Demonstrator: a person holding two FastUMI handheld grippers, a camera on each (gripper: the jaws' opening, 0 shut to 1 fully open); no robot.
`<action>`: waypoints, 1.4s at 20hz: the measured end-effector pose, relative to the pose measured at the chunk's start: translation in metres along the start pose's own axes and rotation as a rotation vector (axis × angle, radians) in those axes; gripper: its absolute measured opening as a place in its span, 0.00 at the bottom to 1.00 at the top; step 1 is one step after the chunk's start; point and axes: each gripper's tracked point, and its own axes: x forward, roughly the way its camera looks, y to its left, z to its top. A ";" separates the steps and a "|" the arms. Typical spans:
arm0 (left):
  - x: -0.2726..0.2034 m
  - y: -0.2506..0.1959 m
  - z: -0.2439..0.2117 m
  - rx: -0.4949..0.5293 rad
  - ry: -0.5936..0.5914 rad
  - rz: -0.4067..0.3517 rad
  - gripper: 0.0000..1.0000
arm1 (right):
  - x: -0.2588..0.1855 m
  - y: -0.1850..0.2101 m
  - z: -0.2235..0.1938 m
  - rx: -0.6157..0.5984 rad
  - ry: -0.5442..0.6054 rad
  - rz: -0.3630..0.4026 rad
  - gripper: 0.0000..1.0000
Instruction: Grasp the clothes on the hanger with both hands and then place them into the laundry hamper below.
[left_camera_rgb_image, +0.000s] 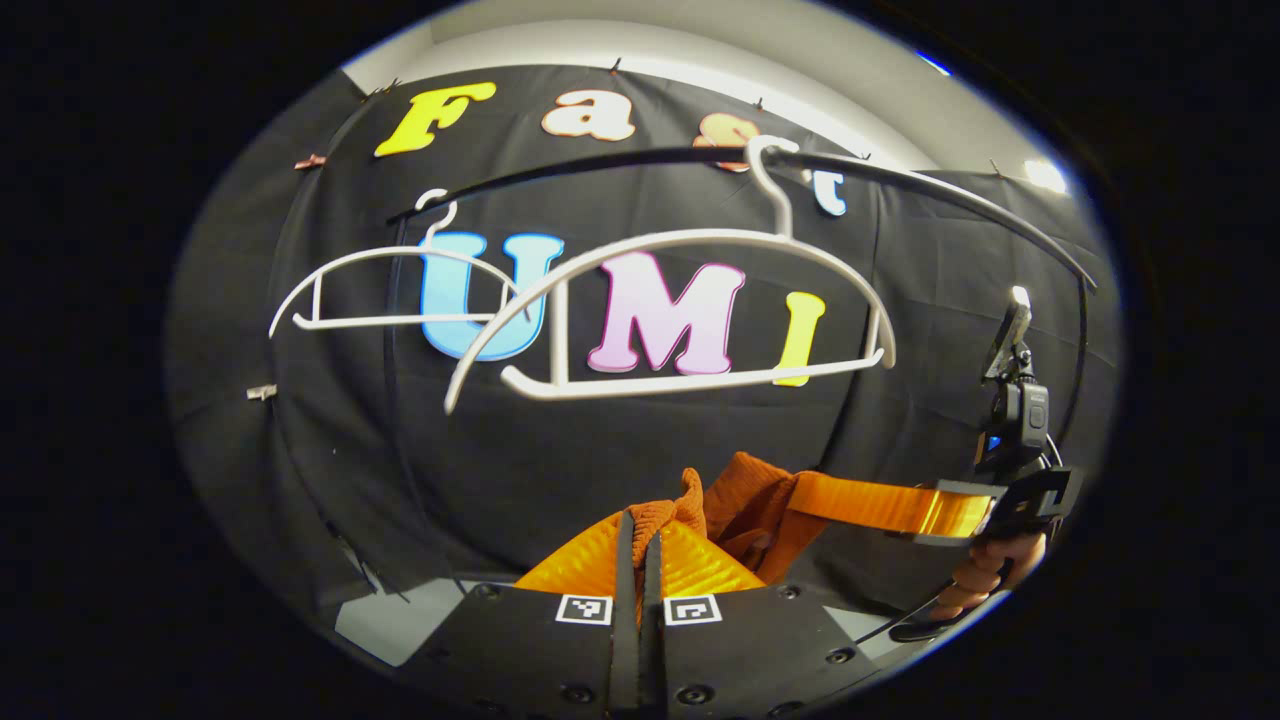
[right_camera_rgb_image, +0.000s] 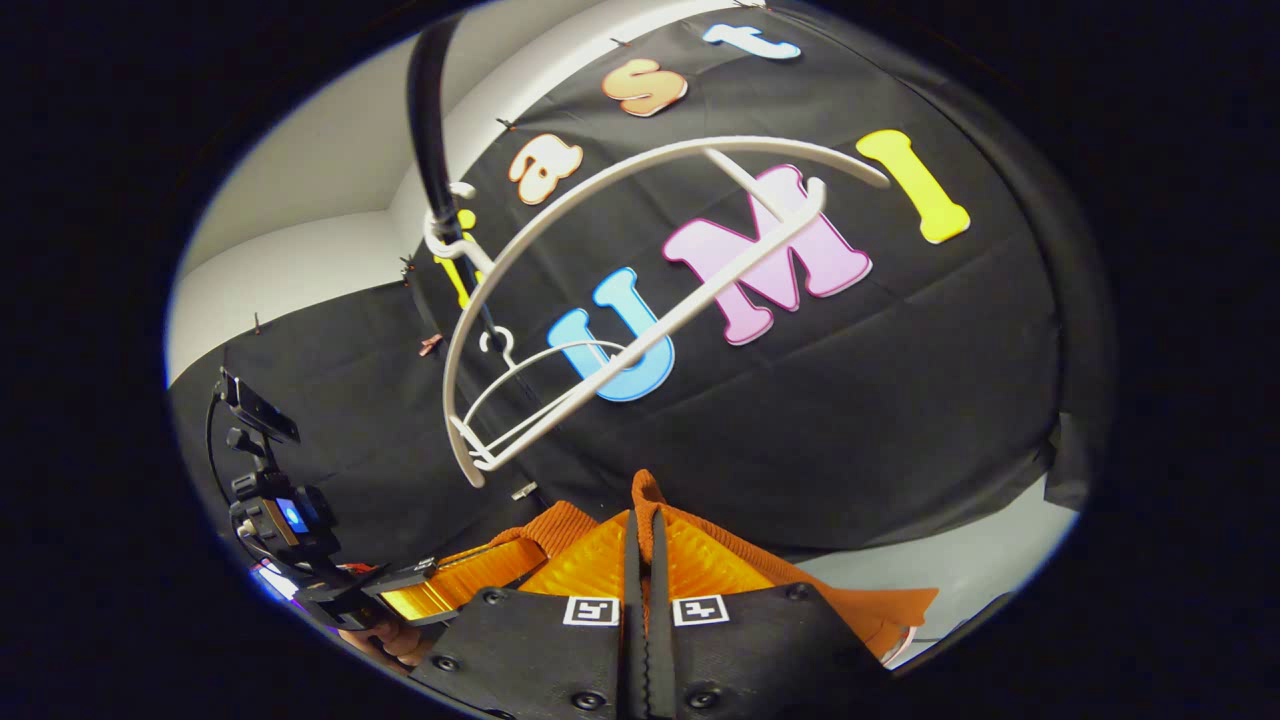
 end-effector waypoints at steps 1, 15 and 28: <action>0.004 0.001 -0.003 -0.010 0.007 0.005 0.05 | -0.001 -0.008 -0.008 -0.004 0.005 -0.011 0.05; 0.030 0.025 -0.243 -0.095 0.498 0.135 0.05 | -0.025 -0.161 -0.192 -0.144 0.440 -0.365 0.05; 0.005 0.020 -0.247 -0.019 0.529 0.182 0.95 | -0.068 -0.195 -0.210 -0.275 0.510 -0.588 0.99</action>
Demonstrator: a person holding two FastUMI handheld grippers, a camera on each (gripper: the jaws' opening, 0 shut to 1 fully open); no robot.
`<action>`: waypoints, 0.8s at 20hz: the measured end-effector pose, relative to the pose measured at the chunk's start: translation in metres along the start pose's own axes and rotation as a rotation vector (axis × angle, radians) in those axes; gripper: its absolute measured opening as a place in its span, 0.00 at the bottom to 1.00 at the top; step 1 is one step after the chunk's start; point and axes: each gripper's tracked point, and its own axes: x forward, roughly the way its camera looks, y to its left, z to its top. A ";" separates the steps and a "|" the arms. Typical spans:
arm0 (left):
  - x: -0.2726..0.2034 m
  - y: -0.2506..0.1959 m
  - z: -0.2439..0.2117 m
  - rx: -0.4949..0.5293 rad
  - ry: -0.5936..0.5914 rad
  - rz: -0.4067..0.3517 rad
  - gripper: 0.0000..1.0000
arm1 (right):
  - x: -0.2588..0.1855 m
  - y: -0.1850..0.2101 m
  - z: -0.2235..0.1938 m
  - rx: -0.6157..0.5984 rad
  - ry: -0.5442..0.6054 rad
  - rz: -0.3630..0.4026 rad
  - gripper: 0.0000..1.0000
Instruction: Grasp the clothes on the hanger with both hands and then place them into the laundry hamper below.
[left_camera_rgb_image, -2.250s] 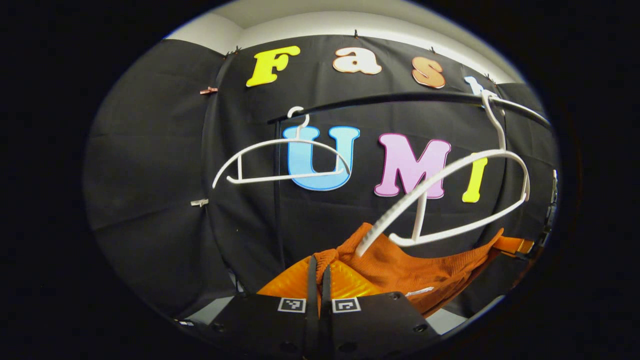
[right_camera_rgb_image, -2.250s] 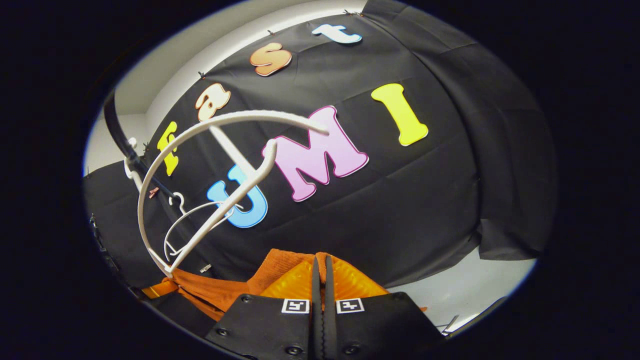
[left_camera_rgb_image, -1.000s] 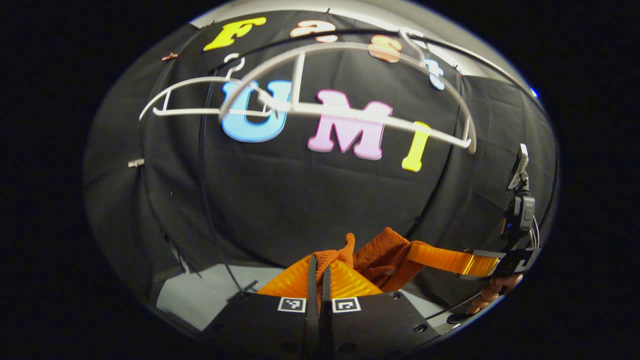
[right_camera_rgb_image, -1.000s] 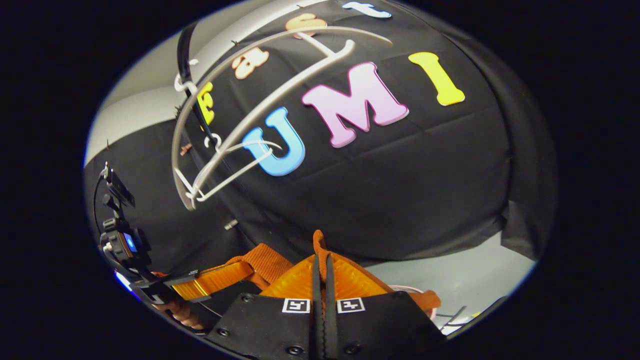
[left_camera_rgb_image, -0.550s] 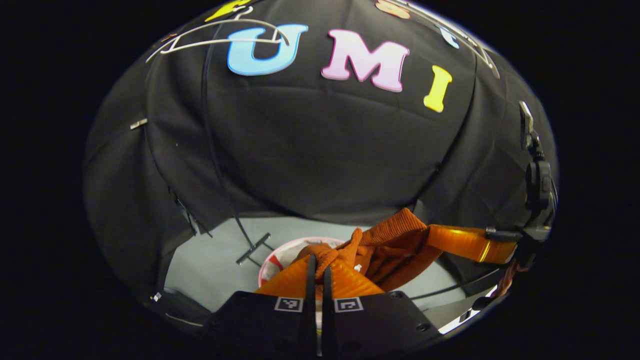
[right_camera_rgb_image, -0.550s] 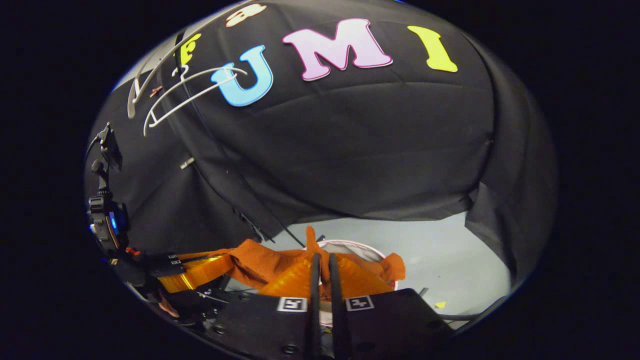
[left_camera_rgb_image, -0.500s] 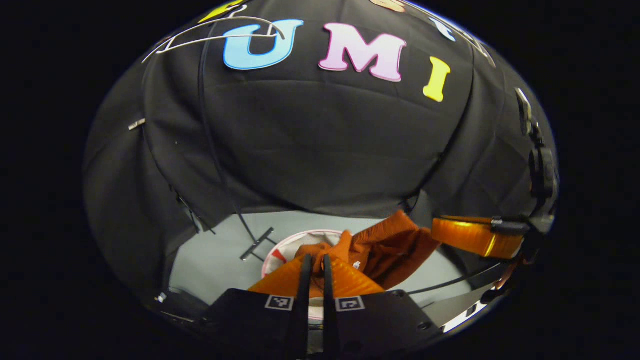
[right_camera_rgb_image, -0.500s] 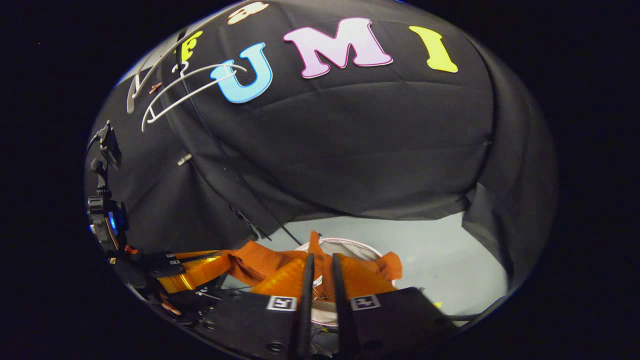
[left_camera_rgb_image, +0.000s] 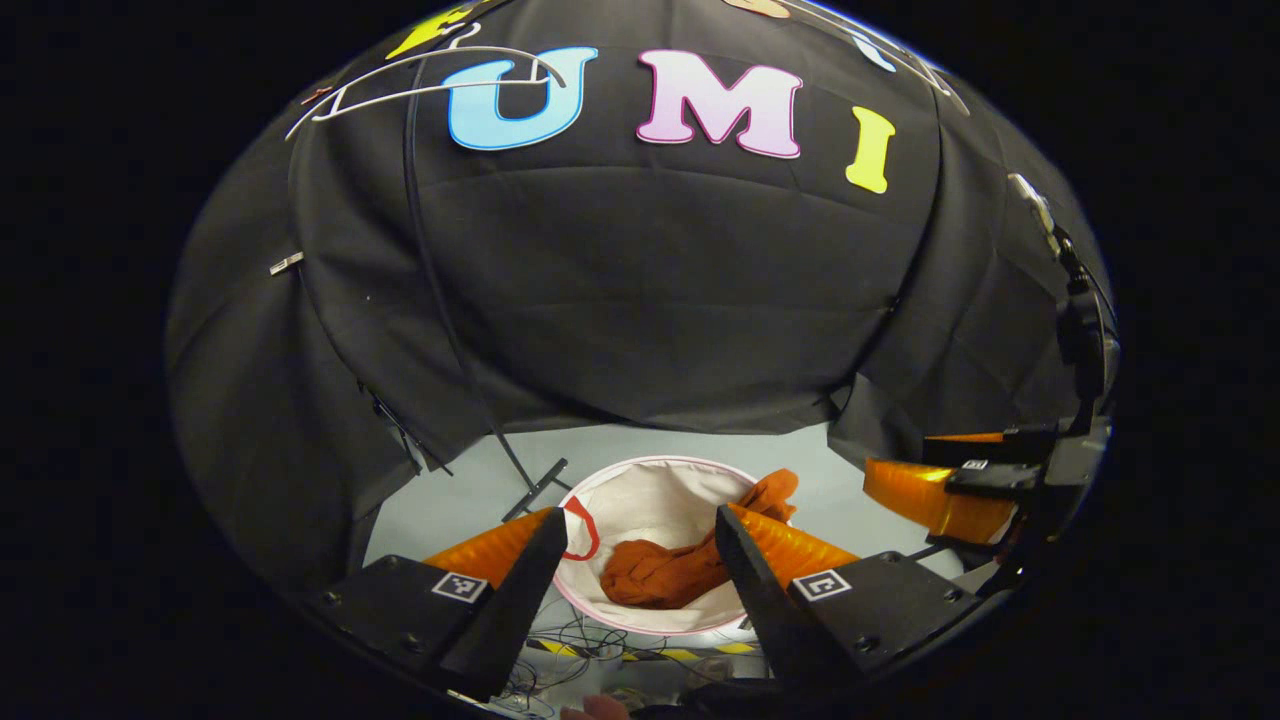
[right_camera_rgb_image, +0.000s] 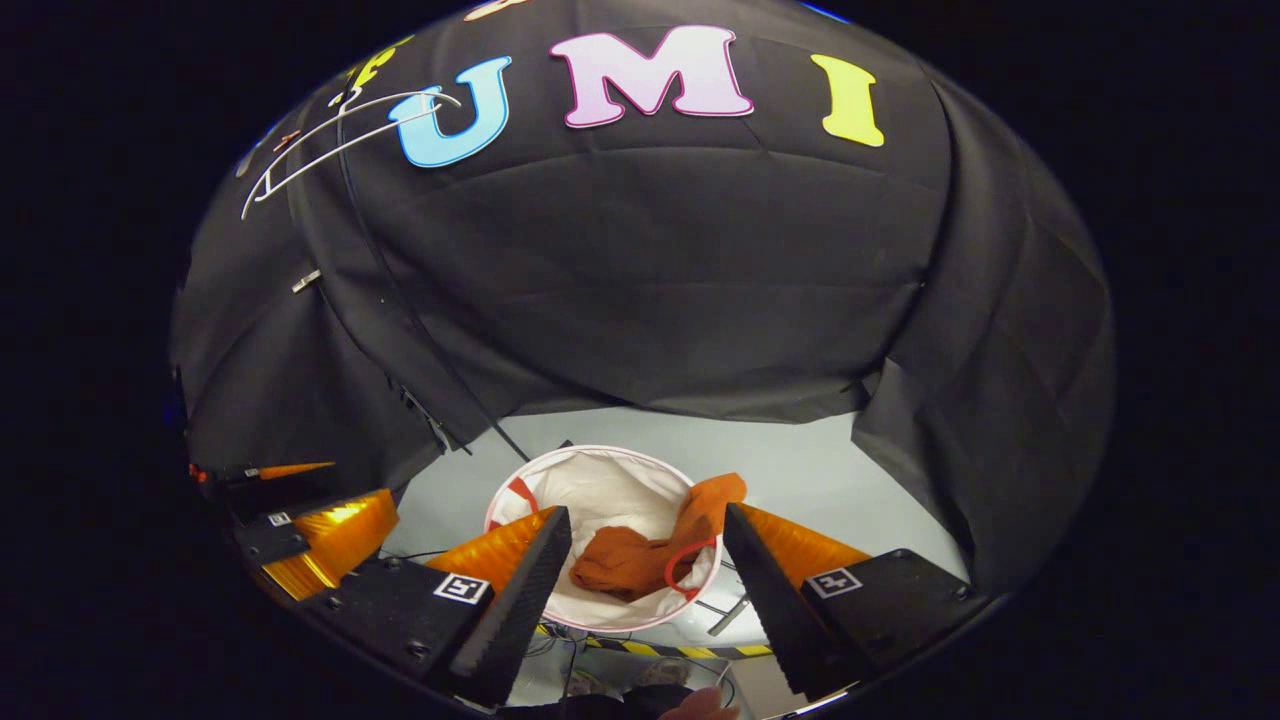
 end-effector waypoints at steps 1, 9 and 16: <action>-0.007 0.000 0.005 -0.003 -0.013 0.000 0.95 | -0.007 0.002 0.003 0.001 -0.018 0.001 0.99; -0.068 0.011 0.044 -0.029 -0.149 0.000 0.95 | -0.078 0.032 0.047 -0.009 -0.176 -0.012 0.99; -0.153 0.032 0.088 -0.041 -0.322 0.002 0.96 | -0.168 0.062 0.097 -0.007 -0.346 -0.034 0.99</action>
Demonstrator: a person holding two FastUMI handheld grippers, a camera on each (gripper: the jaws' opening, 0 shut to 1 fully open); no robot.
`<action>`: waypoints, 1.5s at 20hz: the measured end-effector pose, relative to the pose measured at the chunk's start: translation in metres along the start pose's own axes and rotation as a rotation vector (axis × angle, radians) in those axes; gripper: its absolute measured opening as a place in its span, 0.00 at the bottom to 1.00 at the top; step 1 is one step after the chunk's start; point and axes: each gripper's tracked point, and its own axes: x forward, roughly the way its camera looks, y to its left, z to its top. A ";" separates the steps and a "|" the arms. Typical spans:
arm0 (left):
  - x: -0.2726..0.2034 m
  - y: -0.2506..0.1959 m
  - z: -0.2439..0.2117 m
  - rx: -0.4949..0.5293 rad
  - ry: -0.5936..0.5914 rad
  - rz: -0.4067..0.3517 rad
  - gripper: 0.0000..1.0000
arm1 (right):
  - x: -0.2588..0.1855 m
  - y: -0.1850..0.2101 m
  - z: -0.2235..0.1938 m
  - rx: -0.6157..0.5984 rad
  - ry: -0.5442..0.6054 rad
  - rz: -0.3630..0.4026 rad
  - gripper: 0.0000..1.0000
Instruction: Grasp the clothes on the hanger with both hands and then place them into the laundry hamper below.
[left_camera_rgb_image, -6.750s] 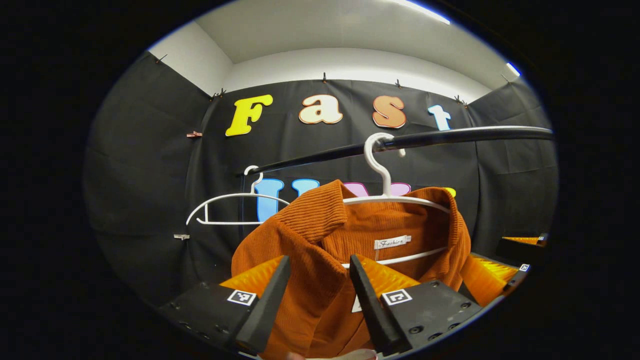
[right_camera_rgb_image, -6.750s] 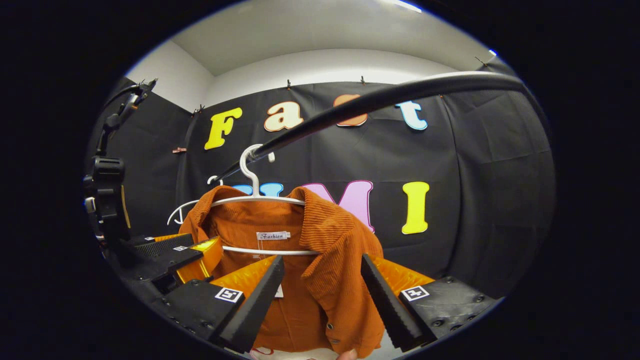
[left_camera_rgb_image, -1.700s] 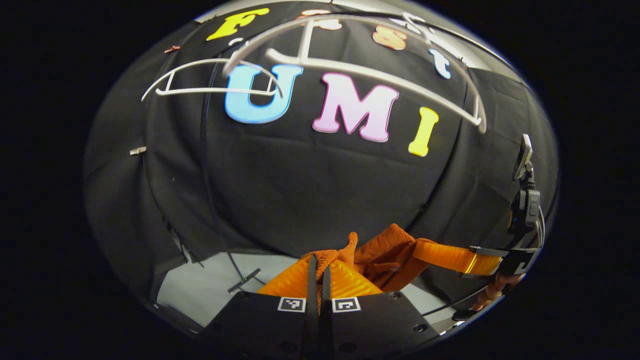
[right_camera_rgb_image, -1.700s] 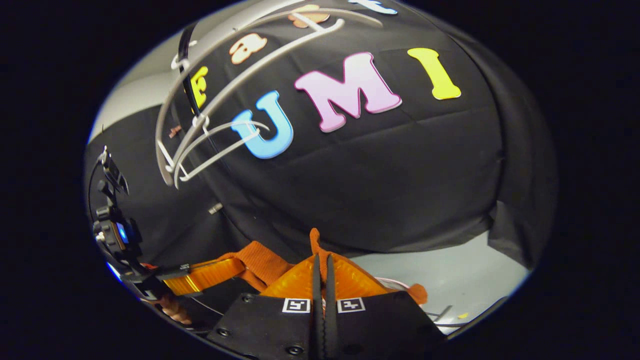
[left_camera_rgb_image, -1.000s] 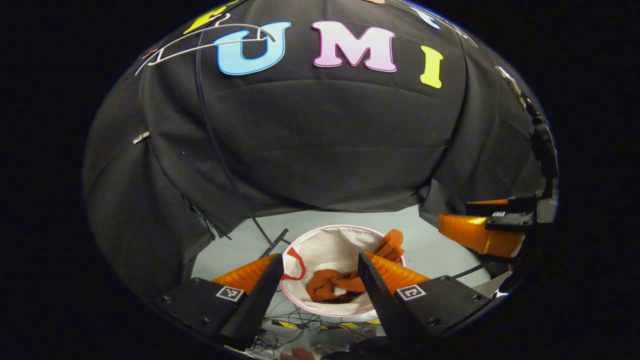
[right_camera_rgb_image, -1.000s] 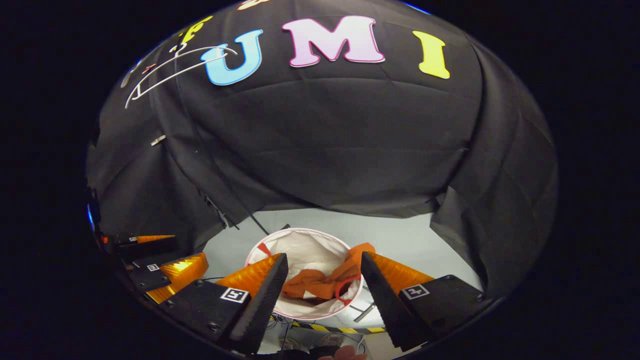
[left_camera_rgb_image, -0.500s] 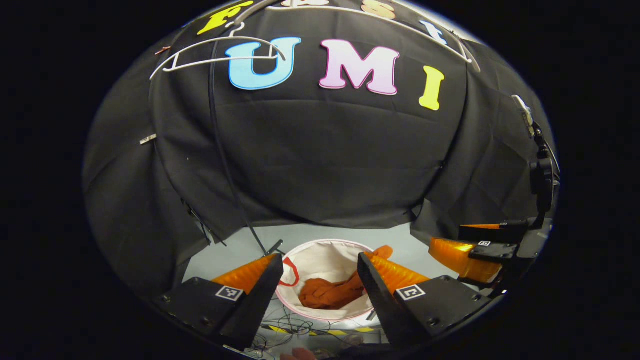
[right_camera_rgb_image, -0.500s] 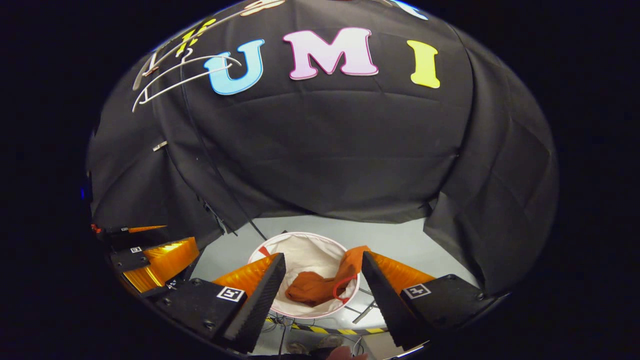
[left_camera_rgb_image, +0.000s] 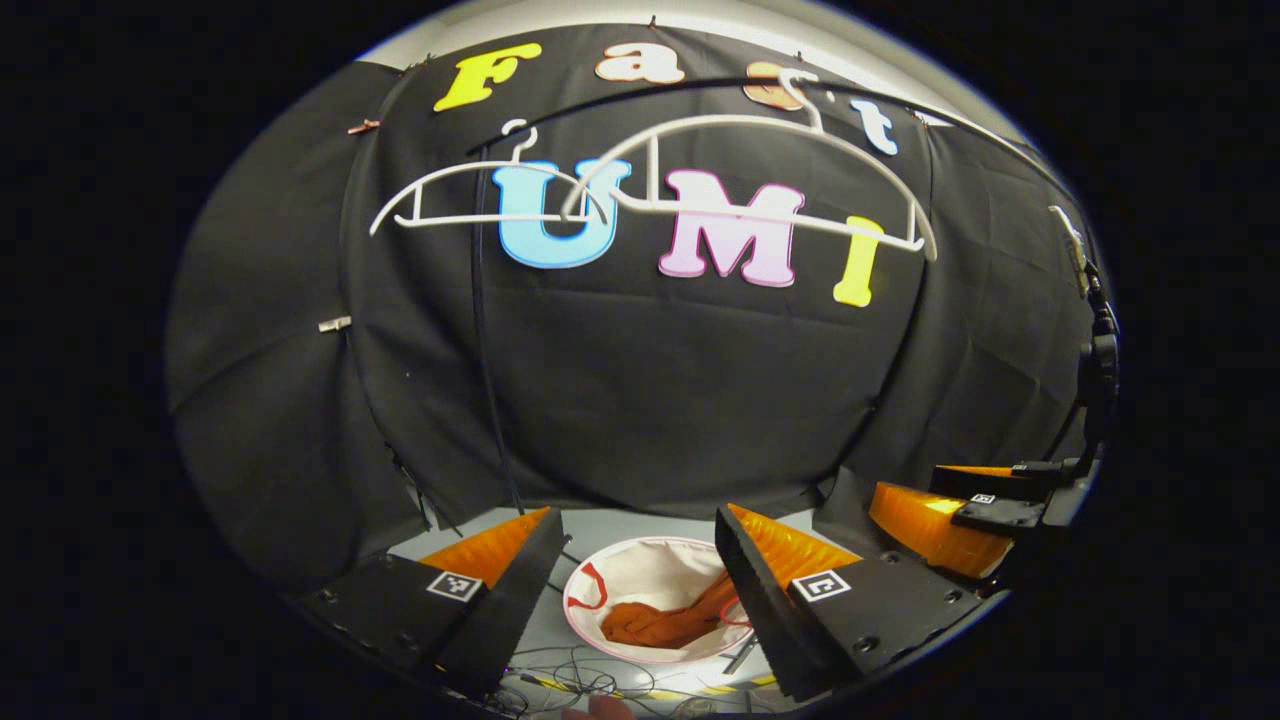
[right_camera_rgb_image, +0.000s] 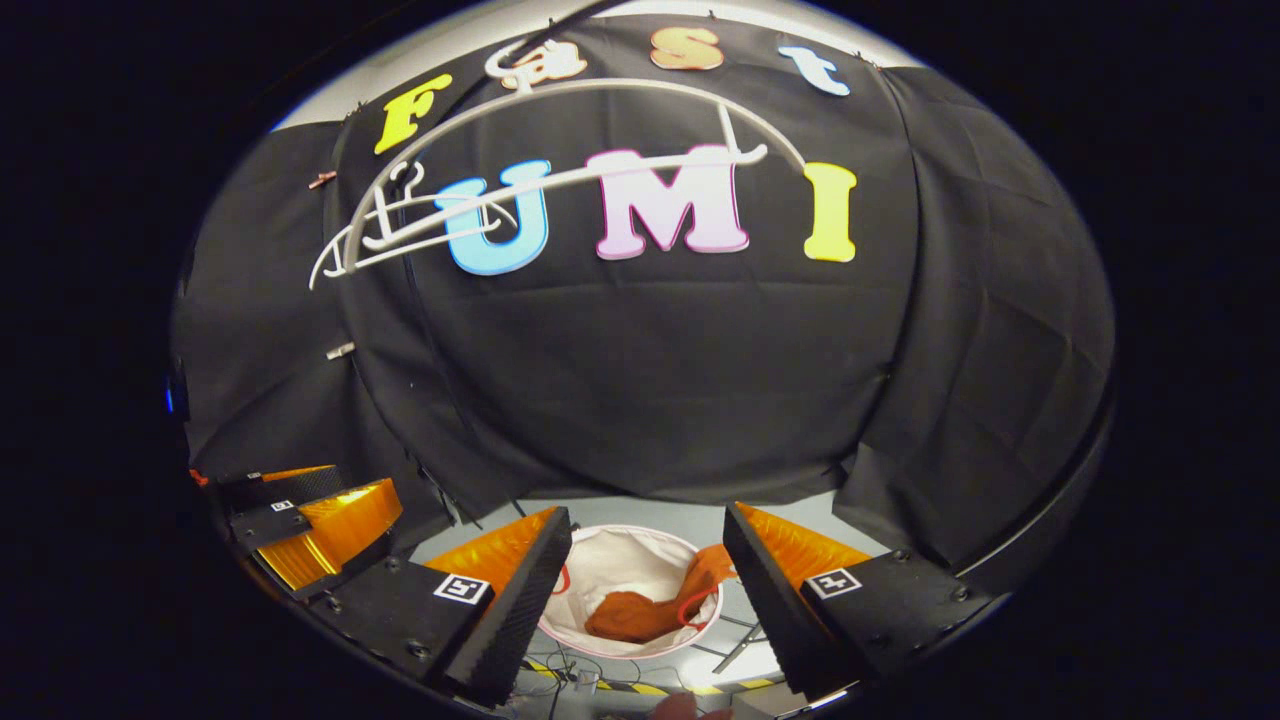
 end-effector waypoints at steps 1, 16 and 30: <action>-0.009 0.001 0.009 -0.001 -0.019 -0.004 0.96 | -0.010 0.003 0.010 -0.003 -0.021 -0.006 0.99; -0.128 0.020 0.106 0.043 -0.292 -0.042 0.96 | -0.134 0.030 0.119 -0.029 -0.321 -0.074 0.98; -0.205 -0.013 0.150 0.065 -0.437 -0.041 0.96 | -0.221 0.037 0.186 -0.031 -0.539 -0.040 1.00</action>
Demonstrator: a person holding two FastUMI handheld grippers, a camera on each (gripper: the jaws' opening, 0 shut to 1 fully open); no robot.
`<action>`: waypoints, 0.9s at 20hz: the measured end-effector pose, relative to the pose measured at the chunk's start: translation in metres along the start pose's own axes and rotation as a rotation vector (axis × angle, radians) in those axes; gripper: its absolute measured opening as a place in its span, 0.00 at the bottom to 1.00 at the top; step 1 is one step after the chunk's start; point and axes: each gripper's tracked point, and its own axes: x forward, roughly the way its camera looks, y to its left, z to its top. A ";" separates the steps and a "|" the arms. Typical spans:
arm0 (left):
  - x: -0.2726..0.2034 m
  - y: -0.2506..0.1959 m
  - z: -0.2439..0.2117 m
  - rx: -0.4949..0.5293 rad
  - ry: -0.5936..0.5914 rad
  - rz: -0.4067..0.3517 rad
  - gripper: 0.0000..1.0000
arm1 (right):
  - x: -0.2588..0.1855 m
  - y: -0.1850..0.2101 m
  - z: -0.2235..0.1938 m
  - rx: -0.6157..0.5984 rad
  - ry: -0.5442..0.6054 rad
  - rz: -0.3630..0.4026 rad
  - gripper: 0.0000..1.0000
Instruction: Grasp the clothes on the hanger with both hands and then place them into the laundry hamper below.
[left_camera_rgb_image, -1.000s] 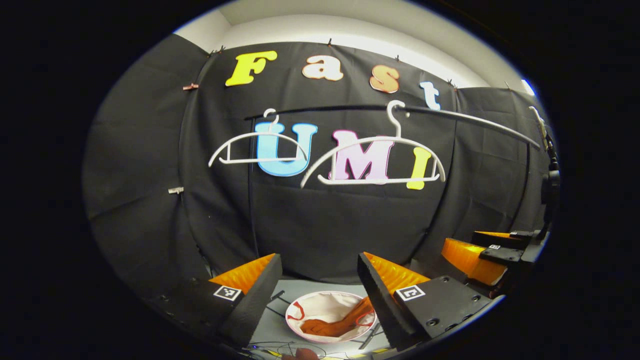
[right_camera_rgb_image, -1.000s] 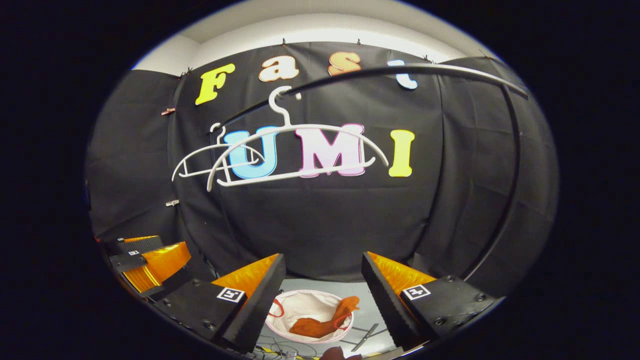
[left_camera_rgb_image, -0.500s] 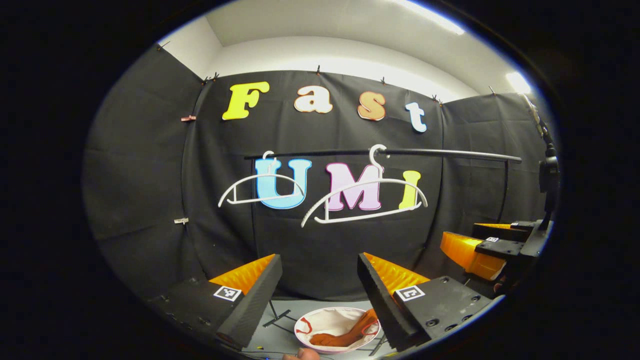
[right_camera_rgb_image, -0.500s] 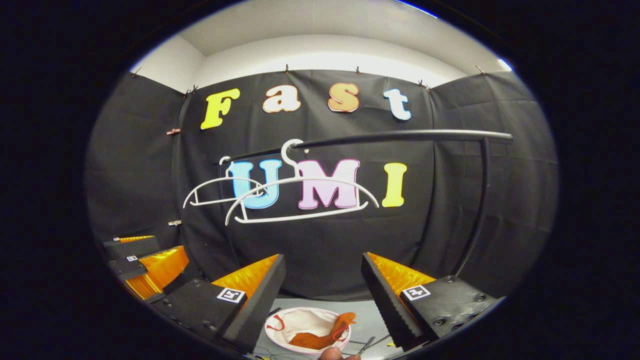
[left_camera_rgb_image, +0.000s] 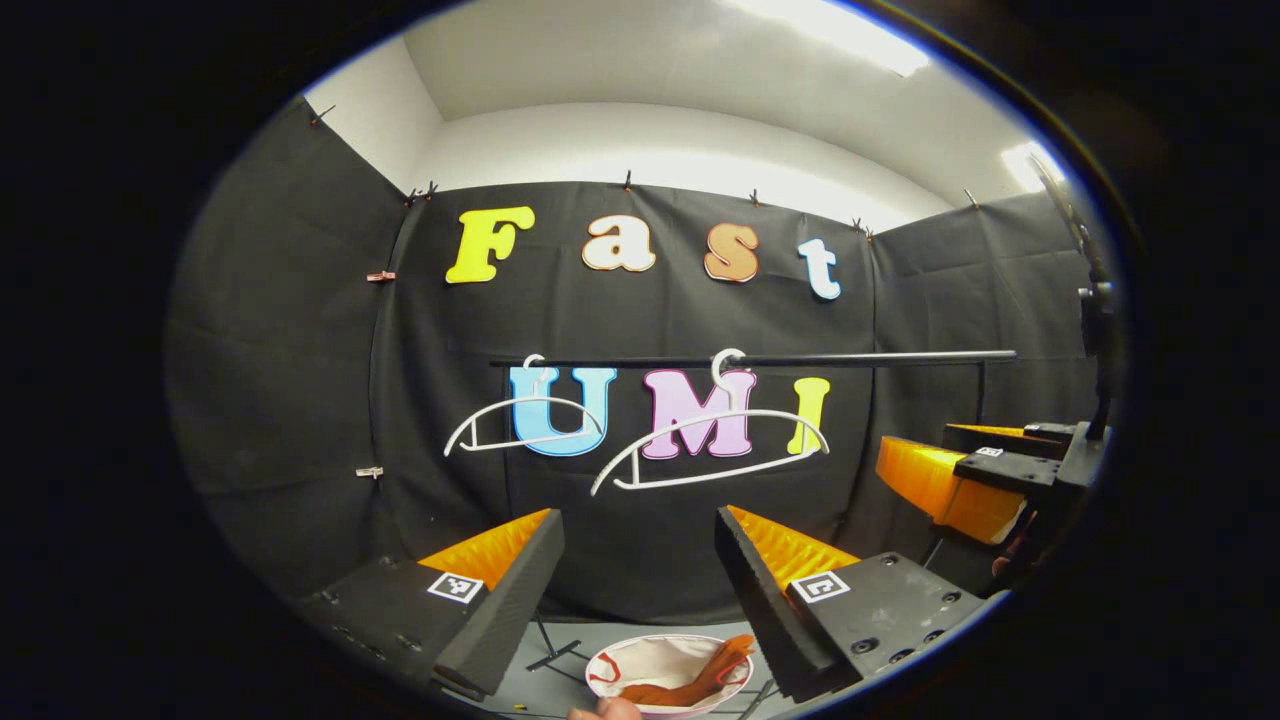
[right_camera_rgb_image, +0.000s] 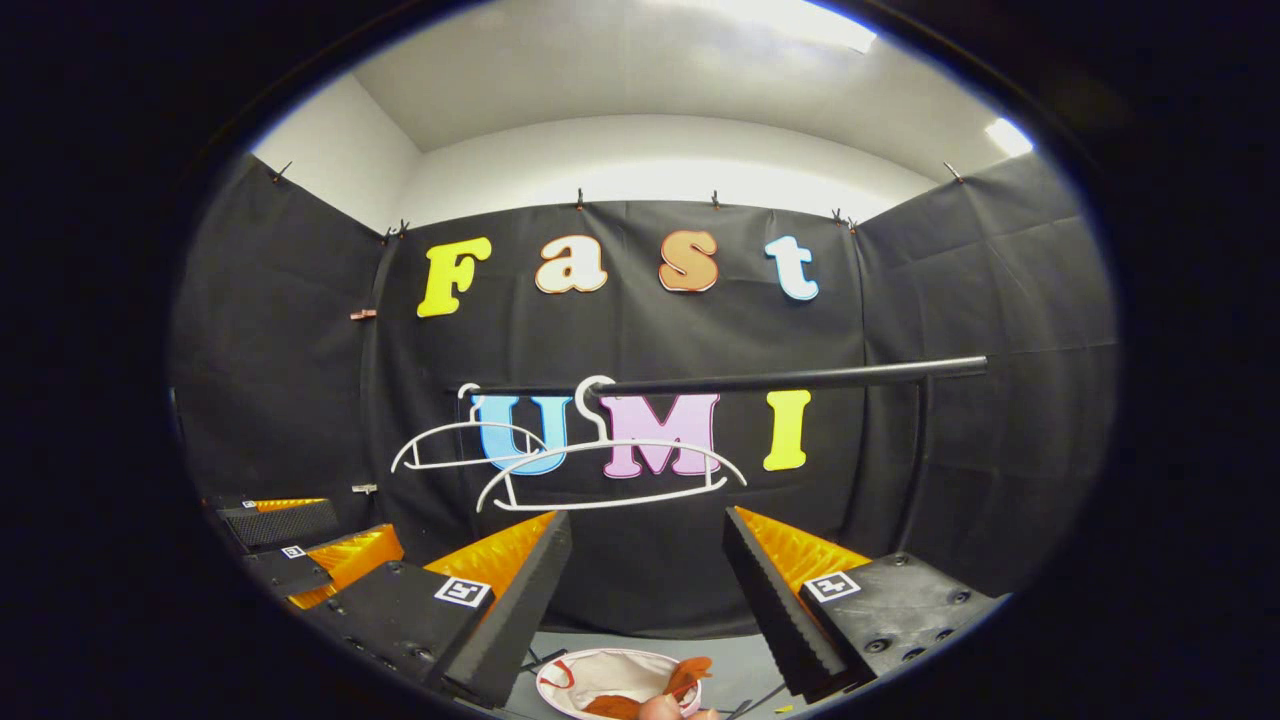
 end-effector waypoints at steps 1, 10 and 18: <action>-0.003 -0.001 0.004 -0.009 -0.004 -0.001 0.96 | -0.002 -0.001 0.001 0.000 -0.004 0.000 0.98; -0.021 -0.002 0.025 -0.007 -0.037 0.015 0.94 | -0.016 -0.011 0.016 0.002 -0.041 -0.033 0.98; -0.024 0.006 0.028 0.000 -0.044 0.041 0.96 | -0.020 -0.013 0.013 -0.006 -0.029 -0.048 0.98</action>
